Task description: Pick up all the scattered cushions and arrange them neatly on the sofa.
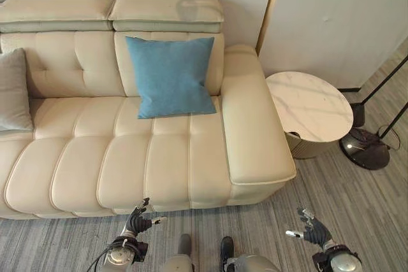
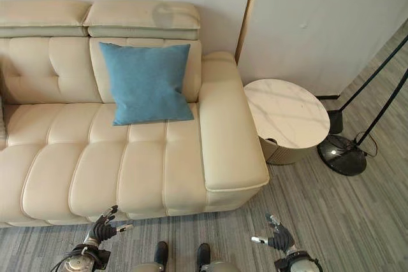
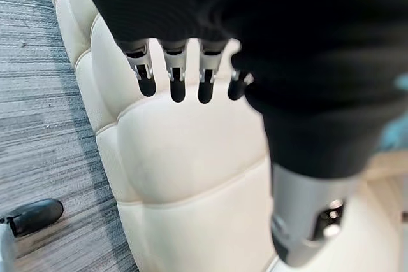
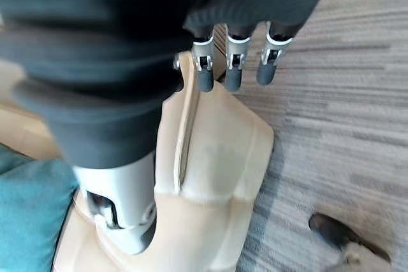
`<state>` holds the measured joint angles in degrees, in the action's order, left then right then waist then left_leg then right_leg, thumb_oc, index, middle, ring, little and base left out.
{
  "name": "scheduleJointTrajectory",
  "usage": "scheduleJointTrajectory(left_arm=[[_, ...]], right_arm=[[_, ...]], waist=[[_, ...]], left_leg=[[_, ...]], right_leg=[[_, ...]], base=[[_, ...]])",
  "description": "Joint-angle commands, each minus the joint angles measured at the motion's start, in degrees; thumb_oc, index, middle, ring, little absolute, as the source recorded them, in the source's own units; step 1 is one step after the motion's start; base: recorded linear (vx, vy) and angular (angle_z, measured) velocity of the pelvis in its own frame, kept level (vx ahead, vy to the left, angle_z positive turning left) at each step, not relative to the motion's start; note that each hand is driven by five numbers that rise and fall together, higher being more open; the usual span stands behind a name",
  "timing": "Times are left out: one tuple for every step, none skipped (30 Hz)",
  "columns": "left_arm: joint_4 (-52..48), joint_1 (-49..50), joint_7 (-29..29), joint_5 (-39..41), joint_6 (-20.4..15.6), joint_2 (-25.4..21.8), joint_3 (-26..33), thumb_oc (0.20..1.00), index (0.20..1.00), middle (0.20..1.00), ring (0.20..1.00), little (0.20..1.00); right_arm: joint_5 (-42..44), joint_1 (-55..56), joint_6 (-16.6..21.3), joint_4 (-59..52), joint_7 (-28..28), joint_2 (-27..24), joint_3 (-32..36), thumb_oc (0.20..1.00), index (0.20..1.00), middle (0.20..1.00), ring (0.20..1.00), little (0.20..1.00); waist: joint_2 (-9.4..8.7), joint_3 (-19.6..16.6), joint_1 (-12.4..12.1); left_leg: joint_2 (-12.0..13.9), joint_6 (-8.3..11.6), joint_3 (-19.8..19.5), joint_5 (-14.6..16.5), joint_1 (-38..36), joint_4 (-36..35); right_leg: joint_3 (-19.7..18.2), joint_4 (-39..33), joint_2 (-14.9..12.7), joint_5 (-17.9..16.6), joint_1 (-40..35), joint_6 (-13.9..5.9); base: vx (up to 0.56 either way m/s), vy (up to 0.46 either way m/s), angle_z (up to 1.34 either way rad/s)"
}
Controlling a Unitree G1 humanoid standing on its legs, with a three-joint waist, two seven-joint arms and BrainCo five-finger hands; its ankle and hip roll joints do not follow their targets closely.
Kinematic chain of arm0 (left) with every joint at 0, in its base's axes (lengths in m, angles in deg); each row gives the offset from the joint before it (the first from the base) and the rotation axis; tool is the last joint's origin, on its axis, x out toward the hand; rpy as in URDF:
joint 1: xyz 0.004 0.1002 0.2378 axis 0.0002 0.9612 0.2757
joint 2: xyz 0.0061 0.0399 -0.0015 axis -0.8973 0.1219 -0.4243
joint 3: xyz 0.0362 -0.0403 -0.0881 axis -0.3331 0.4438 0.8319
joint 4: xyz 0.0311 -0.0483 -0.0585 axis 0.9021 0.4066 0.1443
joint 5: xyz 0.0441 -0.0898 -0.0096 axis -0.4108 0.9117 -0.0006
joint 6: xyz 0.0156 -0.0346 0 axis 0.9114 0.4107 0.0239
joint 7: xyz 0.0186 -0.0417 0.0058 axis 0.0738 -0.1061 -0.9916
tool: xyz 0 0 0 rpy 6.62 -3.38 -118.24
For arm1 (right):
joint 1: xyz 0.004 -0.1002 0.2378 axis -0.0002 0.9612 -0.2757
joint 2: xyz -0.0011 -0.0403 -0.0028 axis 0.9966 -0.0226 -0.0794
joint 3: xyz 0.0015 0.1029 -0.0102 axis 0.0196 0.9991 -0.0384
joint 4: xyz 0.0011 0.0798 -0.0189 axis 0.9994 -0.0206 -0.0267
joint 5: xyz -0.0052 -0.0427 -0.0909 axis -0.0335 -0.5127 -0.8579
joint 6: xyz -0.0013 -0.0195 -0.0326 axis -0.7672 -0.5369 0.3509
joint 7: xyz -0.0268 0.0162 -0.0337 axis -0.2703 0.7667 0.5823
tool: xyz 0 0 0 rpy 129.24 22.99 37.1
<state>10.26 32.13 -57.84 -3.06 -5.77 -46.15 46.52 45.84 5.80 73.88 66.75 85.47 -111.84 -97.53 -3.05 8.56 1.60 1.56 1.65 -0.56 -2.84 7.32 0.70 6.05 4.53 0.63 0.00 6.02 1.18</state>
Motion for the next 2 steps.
scheduleJointTrajectory(left_arm=[[-1.05,0.42,-0.45,0.17,-1.07,-2.80,1.99,1.000,1.000,1.000,1.000,1.000],[-0.83,0.30,-0.47,0.05,-1.01,-2.81,1.97,1.000,1.000,1.000,1.000,1.000]], right_arm=[[2.10,-0.94,0.83,-1.58,0.71,0.11,0.79,1.000,1.000,1.000,1.000,1.000],[2.16,-1.04,0.76,-1.64,0.73,0.26,0.77,1.000,1.000,1.000,1.000,1.000]], waist=[[-1.82,-3.72,1.18],[-1.80,-4.01,1.27]], left_leg=[[-1.52,1.07,1.83,-0.38,-1.12,-2.17],[-1.66,1.00,2.02,-0.39,-1.94,-3.07]], right_leg=[[-2.88,1.73,-1.50,6.96,-5.80,-6.59],[-2.89,1.67,-1.52,6.94,-6.00,-6.64]], base=[[0.11,0.048,0.09],[0.11,0.042,0.08]])
